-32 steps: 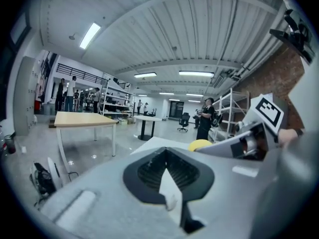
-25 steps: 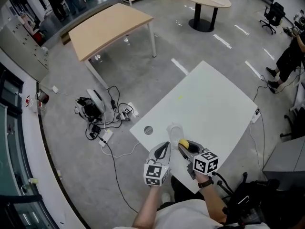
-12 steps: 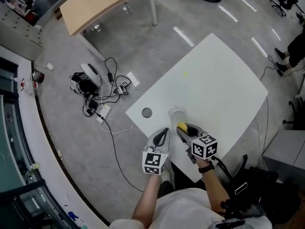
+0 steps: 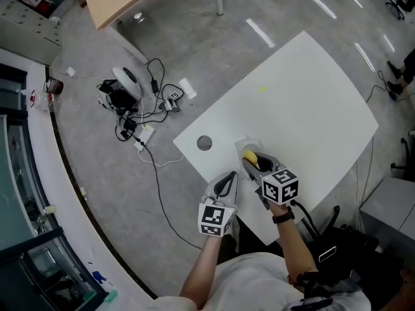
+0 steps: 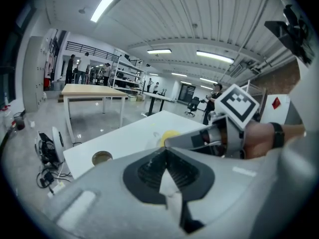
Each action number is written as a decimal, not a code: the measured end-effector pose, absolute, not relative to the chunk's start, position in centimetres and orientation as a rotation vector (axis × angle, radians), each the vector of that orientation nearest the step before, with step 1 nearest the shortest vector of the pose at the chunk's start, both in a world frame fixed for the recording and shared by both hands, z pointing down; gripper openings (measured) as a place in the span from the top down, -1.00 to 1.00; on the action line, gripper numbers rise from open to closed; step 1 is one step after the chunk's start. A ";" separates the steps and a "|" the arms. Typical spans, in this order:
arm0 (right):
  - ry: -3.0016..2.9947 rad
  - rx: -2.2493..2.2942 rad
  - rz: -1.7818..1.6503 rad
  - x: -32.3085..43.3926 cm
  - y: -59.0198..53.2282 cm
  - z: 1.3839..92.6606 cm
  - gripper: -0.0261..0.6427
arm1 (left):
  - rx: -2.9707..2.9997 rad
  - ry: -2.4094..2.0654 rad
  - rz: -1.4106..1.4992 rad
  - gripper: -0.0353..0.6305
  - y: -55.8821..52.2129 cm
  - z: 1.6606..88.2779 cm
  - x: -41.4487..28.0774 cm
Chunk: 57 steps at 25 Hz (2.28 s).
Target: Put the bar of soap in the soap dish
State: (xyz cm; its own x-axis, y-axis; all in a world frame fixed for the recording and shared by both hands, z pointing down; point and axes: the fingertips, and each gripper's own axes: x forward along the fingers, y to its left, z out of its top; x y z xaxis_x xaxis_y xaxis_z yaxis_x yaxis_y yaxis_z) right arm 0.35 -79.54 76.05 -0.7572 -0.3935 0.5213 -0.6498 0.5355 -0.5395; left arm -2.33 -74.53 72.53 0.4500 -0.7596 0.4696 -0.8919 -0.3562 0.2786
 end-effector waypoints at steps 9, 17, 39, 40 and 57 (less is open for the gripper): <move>-2.461 0.952 0.852 0.6 -82.7 74.8 -0.13 | 2.202 -1.424 0.383 0.89 -73.6 71.7 -3.9; -2.628 0.992 0.854 0.8 -78.1 66.9 0.45 | 2.316 -1.448 0.298 0.89 -71.4 66.1 -5.3; -2.704 1.249 0.344 1.5 -47.2 52.3 0.89 | 2.635 -1.373 -0.006 0.89 -48.7 52.2 -7.2; -2.707 1.262 0.333 1.7 -46.3 52.0 0.89 | 2.637 -1.376 -0.007 0.89 -47.8 52.1 -7.2; -2.800 1.392 0.350 8.6 -20.7 52.2 0.89 | 2.727 -1.421 0.111 0.89 -22.7 51.7 -1.3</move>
State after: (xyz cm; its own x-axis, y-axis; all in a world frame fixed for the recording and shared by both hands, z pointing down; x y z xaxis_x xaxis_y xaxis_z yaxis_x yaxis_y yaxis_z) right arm 8.64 -20.74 52.20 -0.6084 -0.7880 0.0938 -0.7869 0.5837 -0.2004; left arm -1.28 -22.67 51.73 0.5715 -0.8152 0.0936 -0.8199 -0.5721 0.0239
